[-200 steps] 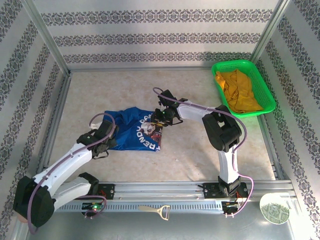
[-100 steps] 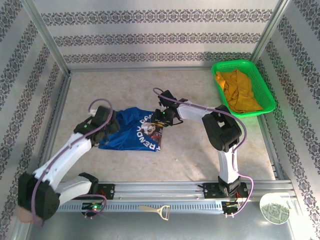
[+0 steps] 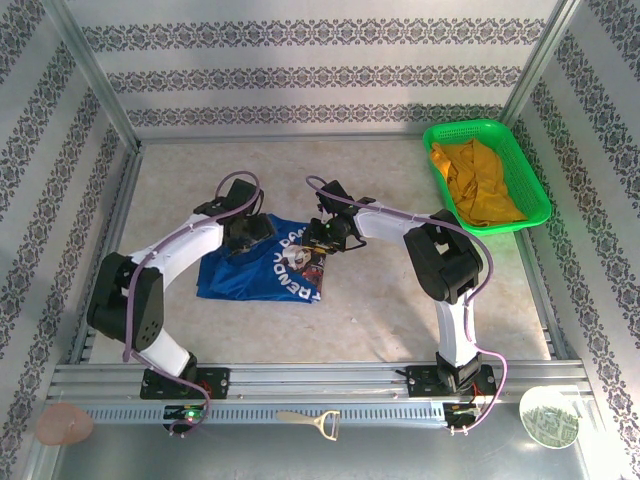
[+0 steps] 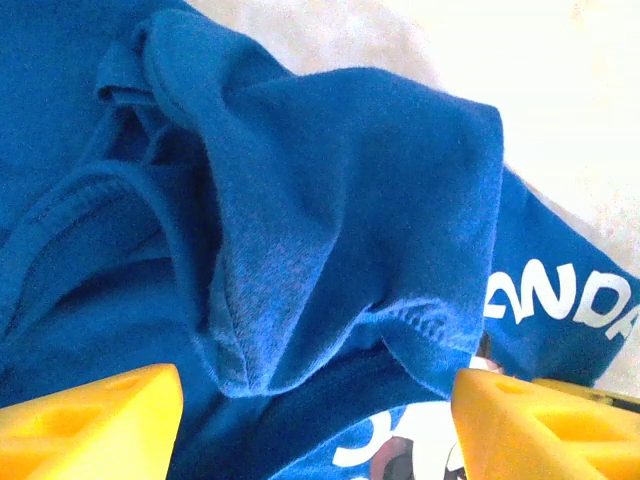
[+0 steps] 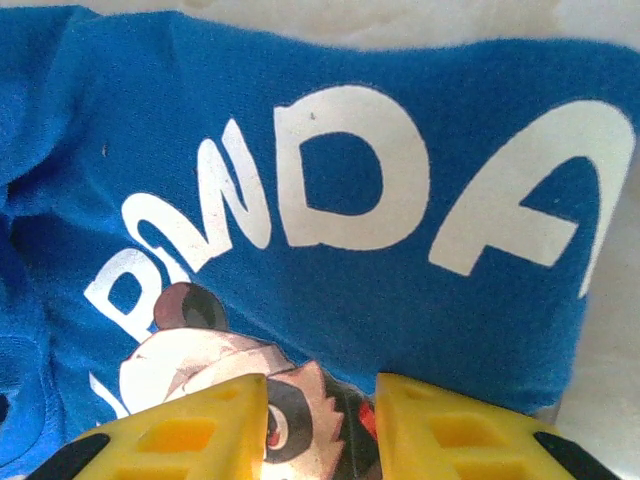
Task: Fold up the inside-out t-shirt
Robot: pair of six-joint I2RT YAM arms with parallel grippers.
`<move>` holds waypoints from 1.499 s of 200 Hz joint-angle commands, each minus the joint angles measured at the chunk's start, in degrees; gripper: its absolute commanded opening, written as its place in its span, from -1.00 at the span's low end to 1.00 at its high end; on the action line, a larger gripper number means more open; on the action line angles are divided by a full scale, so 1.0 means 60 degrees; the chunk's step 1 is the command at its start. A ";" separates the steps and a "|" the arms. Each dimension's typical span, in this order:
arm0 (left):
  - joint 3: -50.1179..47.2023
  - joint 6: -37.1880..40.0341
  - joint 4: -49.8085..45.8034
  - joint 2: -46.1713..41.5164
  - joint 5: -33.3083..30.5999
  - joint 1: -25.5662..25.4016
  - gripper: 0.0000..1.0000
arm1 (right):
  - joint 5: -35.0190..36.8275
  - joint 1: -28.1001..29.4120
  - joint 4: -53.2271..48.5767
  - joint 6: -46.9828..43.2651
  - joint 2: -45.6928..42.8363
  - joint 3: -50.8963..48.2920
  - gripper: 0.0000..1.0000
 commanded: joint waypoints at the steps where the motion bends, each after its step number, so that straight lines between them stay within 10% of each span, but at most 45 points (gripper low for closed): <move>1: 0.0422 -0.0183 -0.0322 0.0332 -0.0291 0.0071 0.43 | 0.0287 -0.0064 -0.0262 0.0033 0.0300 0.0009 -0.29; 46: 0.0835 0.0338 -0.0256 0.1125 -0.0510 0.0122 -0.09 | 0.0348 -0.0064 -0.0305 0.0052 0.0333 -0.0019 -0.29; 84: 0.1134 0.0748 -0.0295 0.1447 -0.0644 0.0306 -1.00 | 0.0422 -0.0064 -0.0346 0.0081 0.0294 -0.0108 -0.29; 190: 0.0839 0.2077 0.0479 0.0190 0.0611 0.3019 -1.00 | 0.0524 -0.0167 -0.0569 -0.0038 0.0336 -0.0152 -0.32; 216: 0.1307 0.2465 0.0839 0.0629 0.1429 0.3582 -0.06 | 0.0495 -0.0181 -0.0610 -0.0080 0.0374 -0.0167 -0.33; 233: 0.1688 0.2758 0.0766 0.0534 0.1481 0.3636 0.21 | 0.0481 -0.0182 -0.0613 -0.0091 0.0368 -0.0167 -0.33; 300: -0.0083 0.2564 0.0253 -0.1395 0.2150 0.2308 0.27 | 0.0393 -0.0214 -0.0551 -0.0030 0.0447 -0.0054 -0.33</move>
